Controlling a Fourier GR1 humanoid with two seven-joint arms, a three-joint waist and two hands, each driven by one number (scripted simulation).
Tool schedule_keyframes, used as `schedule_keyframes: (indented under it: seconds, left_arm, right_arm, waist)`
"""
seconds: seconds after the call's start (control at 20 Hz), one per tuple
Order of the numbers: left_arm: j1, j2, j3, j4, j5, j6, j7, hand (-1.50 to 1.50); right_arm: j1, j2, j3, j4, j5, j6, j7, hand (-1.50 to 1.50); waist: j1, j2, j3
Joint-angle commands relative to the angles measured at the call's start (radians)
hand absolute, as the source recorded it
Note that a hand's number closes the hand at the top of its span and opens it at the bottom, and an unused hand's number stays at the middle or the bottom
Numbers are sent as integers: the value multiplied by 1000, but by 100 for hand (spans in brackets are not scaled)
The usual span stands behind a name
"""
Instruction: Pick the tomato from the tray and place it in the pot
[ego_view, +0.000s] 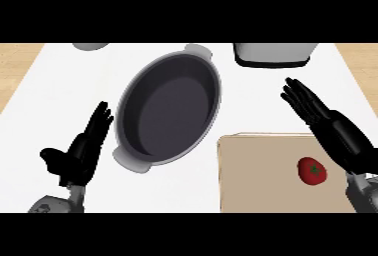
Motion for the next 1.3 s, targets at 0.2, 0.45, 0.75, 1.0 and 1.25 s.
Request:
schedule_keyframes:
  seconds: [0.2,0.45,0.75,1.0,1.25]
  left_arm:
    - [69,188,122,46,-94,68,20,0]
    - [127,212,123,60,-103,77,52,0]
    - [153,237,131,-48,-107,57,111,0]
    - [117,217,151,-7,-118,20,87,0]
    - [75,205,130,12,-131,3,112,0]
  right_arm:
    - [263,-102,-211,218,11,-215,119,150]
    - [317,-280,-284,243,413,-503,-78,-150]
    - [674,-98,-320,54,414,-655,-297,-150]
    - [737,-220,-282,-114,499,-549,-30,-150]
    - [592,-363,-229,-226,555,-425,336,-150]
  waist:
    - [-53,12,9]
    - [-70,-4,8]
    - [-28,5,7]
    - [-9,11,5]
    - [10,17,4]
